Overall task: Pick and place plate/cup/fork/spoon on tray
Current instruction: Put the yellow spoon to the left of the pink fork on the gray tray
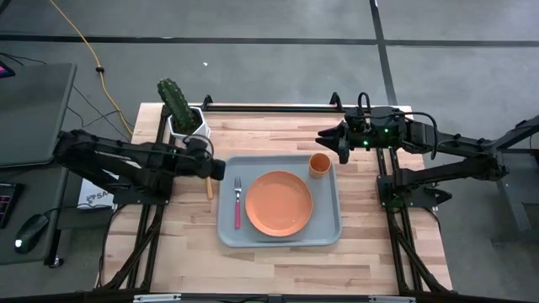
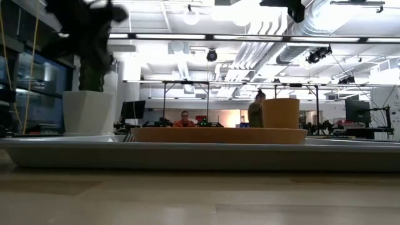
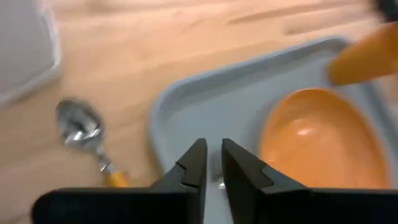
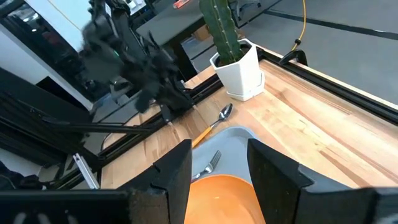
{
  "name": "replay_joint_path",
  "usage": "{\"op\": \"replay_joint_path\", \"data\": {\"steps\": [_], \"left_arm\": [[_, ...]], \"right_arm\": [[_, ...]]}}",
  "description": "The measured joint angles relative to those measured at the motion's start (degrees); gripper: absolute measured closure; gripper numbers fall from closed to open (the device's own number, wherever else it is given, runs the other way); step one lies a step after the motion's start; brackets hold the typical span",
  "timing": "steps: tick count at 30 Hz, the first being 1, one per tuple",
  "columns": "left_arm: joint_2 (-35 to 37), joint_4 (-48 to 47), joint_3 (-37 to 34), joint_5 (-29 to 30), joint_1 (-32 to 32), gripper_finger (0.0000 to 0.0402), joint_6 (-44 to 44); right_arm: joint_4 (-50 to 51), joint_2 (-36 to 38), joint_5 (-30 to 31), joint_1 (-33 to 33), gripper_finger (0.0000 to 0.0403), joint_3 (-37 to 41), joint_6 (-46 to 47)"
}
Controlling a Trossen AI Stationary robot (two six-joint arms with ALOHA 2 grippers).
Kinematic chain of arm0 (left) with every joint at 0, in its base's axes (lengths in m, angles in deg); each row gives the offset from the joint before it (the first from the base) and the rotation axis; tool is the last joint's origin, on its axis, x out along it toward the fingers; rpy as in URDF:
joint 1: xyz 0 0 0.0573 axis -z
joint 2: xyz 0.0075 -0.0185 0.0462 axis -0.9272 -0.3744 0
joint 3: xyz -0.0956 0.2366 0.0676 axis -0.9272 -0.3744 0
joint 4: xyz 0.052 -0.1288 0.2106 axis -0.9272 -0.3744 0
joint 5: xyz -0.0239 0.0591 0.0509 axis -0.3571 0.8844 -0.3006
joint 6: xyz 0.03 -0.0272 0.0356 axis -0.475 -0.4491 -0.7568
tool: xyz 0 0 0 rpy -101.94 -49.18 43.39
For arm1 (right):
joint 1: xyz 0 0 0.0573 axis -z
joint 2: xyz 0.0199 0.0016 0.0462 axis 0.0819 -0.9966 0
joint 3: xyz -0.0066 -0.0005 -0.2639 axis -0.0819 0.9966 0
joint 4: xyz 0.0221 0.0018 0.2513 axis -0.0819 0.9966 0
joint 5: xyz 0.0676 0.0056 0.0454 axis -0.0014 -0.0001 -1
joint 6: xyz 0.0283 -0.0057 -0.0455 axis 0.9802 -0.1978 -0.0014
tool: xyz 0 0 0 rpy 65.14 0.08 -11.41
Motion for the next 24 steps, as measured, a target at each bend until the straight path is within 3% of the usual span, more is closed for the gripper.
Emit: {"op": "replay_joint_path", "data": {"steps": [10,15,24], "left_arm": [[-1.1,1.1,-16.5,-4.3,1.8,0.024,24.8],[-1.5,5.5,-19.2,-4.6,1.1,0.0206,27.2],[-10.3,7.6,-19.3,-7.2,-2.8,0.0202,25.8]], "right_arm": [[0.0,0.0,3.2,0.0,0.0256,0.0,0.0],[0.0,0.0,5.3,0.0,0.0256,0.0,0.0],[0.0,0.0,5.5,0.0,0.0256,0.0,0.0]]}}
